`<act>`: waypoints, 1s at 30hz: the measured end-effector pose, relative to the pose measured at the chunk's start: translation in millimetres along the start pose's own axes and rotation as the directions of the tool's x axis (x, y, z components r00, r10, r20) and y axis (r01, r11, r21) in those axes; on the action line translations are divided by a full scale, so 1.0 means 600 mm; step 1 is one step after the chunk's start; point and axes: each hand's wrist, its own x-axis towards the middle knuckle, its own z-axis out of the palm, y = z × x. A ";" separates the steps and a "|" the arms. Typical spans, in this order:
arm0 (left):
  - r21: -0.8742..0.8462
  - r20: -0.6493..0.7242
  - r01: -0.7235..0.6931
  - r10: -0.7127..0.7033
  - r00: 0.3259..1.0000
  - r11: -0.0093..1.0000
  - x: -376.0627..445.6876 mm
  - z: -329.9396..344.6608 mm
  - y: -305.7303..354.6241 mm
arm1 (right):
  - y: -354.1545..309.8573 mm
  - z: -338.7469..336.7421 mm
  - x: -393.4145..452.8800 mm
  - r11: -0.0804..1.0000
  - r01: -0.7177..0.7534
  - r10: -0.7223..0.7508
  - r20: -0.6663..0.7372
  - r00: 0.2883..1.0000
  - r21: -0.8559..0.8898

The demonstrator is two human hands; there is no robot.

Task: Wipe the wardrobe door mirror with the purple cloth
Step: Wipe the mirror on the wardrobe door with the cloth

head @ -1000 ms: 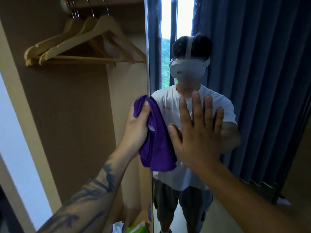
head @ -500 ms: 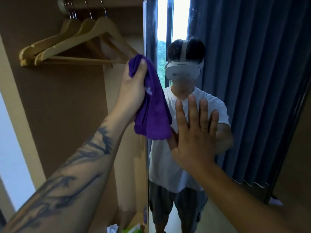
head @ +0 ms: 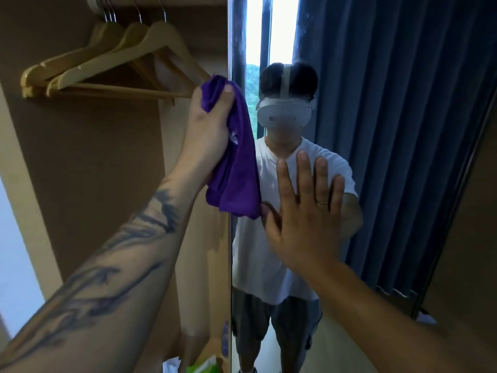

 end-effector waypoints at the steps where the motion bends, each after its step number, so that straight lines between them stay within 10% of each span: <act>1: 0.006 0.013 -0.007 0.006 1.000 1.000 0.000 -0.001 -0.004 | 0.001 0.000 0.000 1.000 0.000 0.000 -0.001 1.000 0.005; 11: -0.057 0.045 0.282 -0.280 0.959 0.958 -0.211 -0.037 -0.155 | 0.004 -0.003 -0.008 1.000 0.019 -0.018 -0.011 1.000 0.019; 19: 0.032 0.145 0.159 -0.162 0.976 0.987 -0.140 -0.055 -0.108 | -0.004 0.002 -0.018 1.000 -0.015 0.015 0.012 1.000 0.009; 26: 0.022 0.145 0.446 -0.445 0.884 0.895 -0.264 -0.061 -0.194 | -0.006 0.017 -0.089 0.999 0.039 -0.038 0.061 0.997 -0.017; 30: 0.124 0.152 0.309 -0.326 0.933 0.943 -0.253 -0.070 -0.186 | -0.003 0.018 -0.102 0.998 0.053 -0.052 0.062 0.997 -0.024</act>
